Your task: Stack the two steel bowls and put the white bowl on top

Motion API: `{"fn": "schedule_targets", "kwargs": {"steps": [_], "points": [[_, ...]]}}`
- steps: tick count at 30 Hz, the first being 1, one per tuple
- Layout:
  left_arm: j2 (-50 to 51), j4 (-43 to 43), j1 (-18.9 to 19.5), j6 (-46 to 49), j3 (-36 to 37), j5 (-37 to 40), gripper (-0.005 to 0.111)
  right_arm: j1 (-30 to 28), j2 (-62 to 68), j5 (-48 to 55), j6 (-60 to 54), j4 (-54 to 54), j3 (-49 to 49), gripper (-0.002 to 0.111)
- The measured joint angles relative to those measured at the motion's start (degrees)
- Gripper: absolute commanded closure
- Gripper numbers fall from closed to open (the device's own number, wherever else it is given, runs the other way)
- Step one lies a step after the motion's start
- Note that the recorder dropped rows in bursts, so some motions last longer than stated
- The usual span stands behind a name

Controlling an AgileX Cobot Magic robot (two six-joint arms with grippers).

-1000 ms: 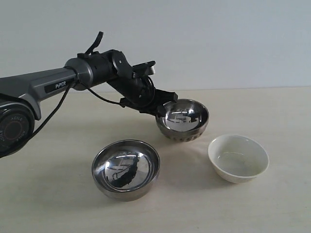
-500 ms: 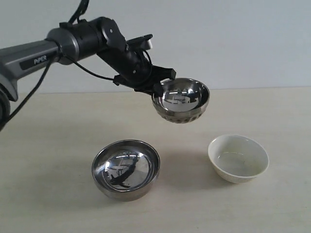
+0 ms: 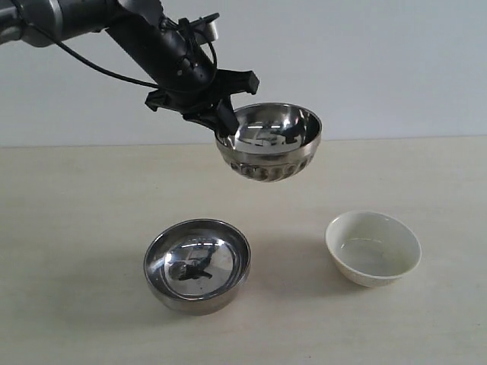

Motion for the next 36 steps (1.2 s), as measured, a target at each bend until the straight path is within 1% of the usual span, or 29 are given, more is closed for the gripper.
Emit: {"fn": "schedule_targets", "kwargs": {"steps": [5,15,18,22,27,32,36], "points": [[-6.7,0.0,0.0,0.4,8.9,-1.7,0.103,0.0,0.0,0.0,0.0,0.0,0.0,0.108],[-22.5,1.0,0.0,1.3,33.1,-12.3,0.103,0.0,0.0,0.0,0.0,0.0,0.0,0.108],[-25.6,1.1,0.0,1.4,39.5,-15.4,0.103,0.0,0.0,0.0,0.0,0.0,0.0,0.108],[-26.8,1.5,0.0,1.4,46.0,-19.6,0.103,0.0,0.0,0.0,0.0,0.0,0.0,0.108],[-25.5,1.7,1.5,1.4,49.9,-23.1,0.103,0.0,0.0,0.0,0.0,0.0,0.0,0.108],[-24.7,1.7,3.5,1.8,50.4,-23.9,0.103,0.0,0.0,0.0,0.0,0.0,0.0,0.108],[-24.3,1.7,3.7,2.1,50.4,-24.4,0.103,0.0,0.0,0.0,0.0,0.0,0.0,0.108]]}}
